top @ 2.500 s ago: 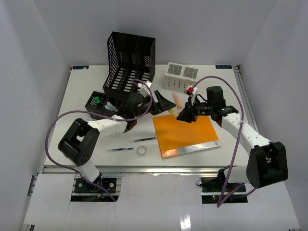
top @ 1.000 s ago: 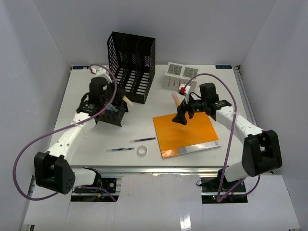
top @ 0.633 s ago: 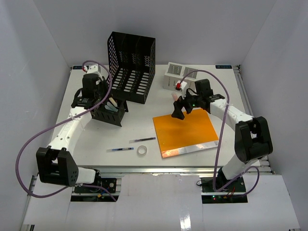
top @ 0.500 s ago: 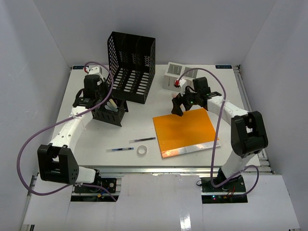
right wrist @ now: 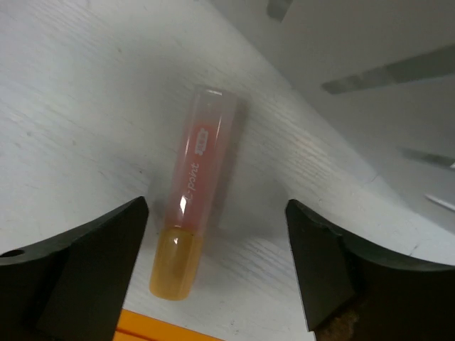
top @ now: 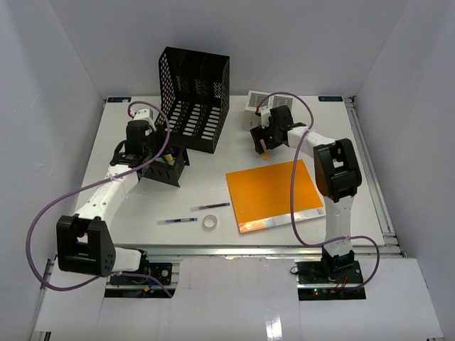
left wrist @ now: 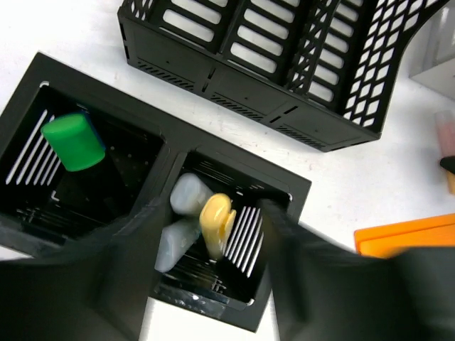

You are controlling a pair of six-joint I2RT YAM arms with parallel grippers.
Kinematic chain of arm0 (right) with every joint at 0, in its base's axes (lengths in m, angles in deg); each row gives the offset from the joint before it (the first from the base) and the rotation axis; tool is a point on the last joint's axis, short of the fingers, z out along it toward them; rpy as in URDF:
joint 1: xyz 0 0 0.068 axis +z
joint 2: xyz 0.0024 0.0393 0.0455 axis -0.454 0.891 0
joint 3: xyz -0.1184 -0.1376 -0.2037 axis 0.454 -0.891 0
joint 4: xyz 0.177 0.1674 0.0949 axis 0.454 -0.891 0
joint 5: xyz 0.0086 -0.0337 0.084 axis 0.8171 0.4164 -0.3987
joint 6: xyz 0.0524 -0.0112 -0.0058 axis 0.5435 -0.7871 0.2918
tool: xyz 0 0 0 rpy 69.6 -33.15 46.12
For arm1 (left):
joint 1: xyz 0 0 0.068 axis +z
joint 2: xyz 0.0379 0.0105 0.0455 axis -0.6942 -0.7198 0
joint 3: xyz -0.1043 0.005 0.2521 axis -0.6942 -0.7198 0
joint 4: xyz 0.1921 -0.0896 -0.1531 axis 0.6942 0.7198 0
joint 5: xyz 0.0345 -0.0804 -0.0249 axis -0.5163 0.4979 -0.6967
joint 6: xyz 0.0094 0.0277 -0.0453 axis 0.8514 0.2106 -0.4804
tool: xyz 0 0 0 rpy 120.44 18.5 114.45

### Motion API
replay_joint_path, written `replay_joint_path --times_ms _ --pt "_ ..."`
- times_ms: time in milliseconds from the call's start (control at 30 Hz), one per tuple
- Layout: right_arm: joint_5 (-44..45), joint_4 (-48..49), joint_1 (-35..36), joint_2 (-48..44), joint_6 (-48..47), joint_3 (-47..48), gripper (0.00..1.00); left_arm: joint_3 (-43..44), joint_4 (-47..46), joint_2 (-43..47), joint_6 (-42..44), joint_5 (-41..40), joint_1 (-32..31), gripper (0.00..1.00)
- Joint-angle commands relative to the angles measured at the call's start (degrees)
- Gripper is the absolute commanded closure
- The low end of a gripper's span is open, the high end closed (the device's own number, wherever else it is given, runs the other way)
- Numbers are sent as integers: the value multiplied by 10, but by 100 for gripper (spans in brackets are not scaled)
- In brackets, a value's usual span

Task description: Organize the desk

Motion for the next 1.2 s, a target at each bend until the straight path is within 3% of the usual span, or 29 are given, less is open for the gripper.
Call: replay_joint_path --times_ms 0,100,233,433,533,667,867,1167 --pt "20 -1 3 6 28 -1 25 -15 -27 74 -4 17 4 24" --pt "21 6 6 1 24 -19 34 -26 -30 106 -12 24 4 15" --pt "28 18 11 -13 18 -46 51 -40 -38 161 -31 60 4 11" --pt "19 28 15 -45 10 -81 75 -75 -67 208 -86 182 4 5" --pt "1 29 14 -76 1 -97 91 -111 -133 201 -171 274 3 3" --pt "-46 31 12 -146 -25 -134 92 -170 -239 167 -277 357 -18 3" --pt "-179 28 8 -298 -79 -217 92 -167 -312 101 -310 267 -140 3" --pt "-318 -22 7 -450 -103 -311 92 -128 -442 -43 -390 202 -247 3"
